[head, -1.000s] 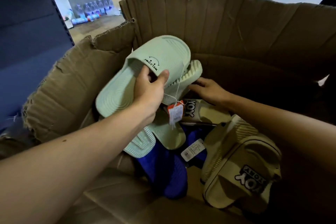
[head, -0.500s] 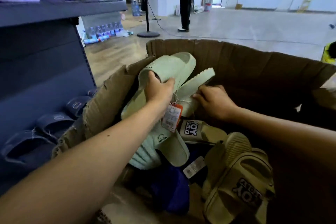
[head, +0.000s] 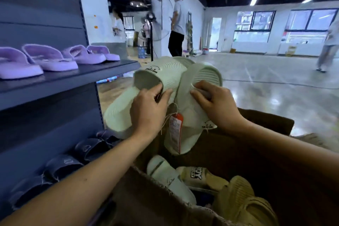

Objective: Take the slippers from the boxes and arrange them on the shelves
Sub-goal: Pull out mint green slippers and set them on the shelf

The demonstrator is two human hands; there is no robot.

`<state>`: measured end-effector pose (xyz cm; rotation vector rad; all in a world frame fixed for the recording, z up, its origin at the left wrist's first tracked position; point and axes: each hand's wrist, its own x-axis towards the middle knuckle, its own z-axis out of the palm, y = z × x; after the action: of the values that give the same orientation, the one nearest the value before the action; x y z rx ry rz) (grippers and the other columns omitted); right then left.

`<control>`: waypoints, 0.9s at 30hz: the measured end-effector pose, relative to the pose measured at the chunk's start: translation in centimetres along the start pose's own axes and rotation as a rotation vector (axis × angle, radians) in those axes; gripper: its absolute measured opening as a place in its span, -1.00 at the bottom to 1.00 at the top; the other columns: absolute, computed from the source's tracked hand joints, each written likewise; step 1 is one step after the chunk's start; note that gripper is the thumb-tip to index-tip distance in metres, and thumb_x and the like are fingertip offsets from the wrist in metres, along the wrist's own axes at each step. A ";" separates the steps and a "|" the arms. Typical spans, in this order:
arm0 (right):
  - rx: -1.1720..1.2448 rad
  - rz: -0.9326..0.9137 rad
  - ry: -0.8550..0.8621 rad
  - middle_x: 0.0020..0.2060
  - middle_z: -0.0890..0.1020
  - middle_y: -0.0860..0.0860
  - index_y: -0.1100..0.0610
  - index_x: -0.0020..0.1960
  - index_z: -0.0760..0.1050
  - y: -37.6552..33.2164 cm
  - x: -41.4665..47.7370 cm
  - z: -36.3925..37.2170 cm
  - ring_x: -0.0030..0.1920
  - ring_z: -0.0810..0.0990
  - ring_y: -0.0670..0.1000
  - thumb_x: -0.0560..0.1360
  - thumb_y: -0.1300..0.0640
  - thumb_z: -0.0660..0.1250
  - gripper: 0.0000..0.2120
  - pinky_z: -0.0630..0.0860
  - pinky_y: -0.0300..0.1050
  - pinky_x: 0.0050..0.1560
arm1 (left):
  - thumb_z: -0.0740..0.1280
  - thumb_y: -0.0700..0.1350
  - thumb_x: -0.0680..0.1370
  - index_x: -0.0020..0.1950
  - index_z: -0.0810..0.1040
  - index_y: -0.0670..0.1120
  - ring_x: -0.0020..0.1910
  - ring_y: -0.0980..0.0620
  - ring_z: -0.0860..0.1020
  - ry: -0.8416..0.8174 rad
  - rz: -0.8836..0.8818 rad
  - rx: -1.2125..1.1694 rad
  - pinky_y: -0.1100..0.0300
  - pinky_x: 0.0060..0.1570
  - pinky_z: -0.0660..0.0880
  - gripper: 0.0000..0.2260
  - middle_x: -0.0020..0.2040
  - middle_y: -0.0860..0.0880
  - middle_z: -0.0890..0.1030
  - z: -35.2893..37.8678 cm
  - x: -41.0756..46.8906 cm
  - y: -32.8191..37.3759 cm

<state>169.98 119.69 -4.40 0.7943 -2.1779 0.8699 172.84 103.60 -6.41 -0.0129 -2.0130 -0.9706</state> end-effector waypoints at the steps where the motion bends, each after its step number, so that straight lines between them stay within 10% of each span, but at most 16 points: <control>1: 0.011 -0.029 0.014 -0.22 0.55 -0.10 0.10 0.01 0.58 -1.3 1.1 0.4 -0.22 0.50 -0.13 0.54 0.06 0.27 -0.83 0.34 -0.40 -0.29 | 0.29 0.11 0.51 0.06 0.63 -0.01 -0.09 -0.09 0.58 0.060 0.006 0.042 0.12 -0.16 0.46 -0.73 -0.10 -0.12 0.63 -1.3 0.4 -0.3; 8: 0.170 -0.235 -0.038 -0.29 0.56 0.00 0.18 -0.12 0.56 -10.8 5.2 4.8 -0.24 0.51 -0.01 0.52 0.03 0.26 -0.78 0.37 -0.14 -0.24 | 0.28 0.12 0.44 -0.44 0.34 0.00 -0.43 0.00 0.31 0.249 0.019 0.009 0.14 -0.35 0.29 -0.68 -0.50 0.01 0.32 -11.2 -0.8 -3.7; 20: -0.240 -1.189 -0.274 -0.41 0.58 0.02 0.10 -0.30 0.49 -24.0 1.5 11.0 -0.31 0.58 0.09 0.41 0.02 0.18 -0.78 0.26 -0.09 -0.16 | 0.42 -0.12 0.46 -0.52 0.27 0.05 -0.53 0.15 0.25 0.281 -0.207 0.050 0.39 -0.50 0.16 -0.56 -0.58 0.08 0.33 -22.8 -10.6 -9.7; 27: 0.006 -0.959 -0.416 -0.43 0.60 0.04 0.13 -0.24 0.55 -30.0 -2.8 16.1 -0.39 0.59 0.11 0.41 -0.09 0.10 -0.64 0.44 -0.19 -0.37 | 0.39 -0.08 0.47 -0.46 0.30 -0.03 -0.51 0.14 0.21 0.341 -0.271 0.130 0.35 -0.48 0.17 -0.63 -0.56 0.05 0.32 -30.4 -15.1 -12.1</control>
<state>187.83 90.50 -5.01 1.9152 -1.7395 0.2164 199.28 80.85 -15.32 0.4770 -1.7823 -0.9331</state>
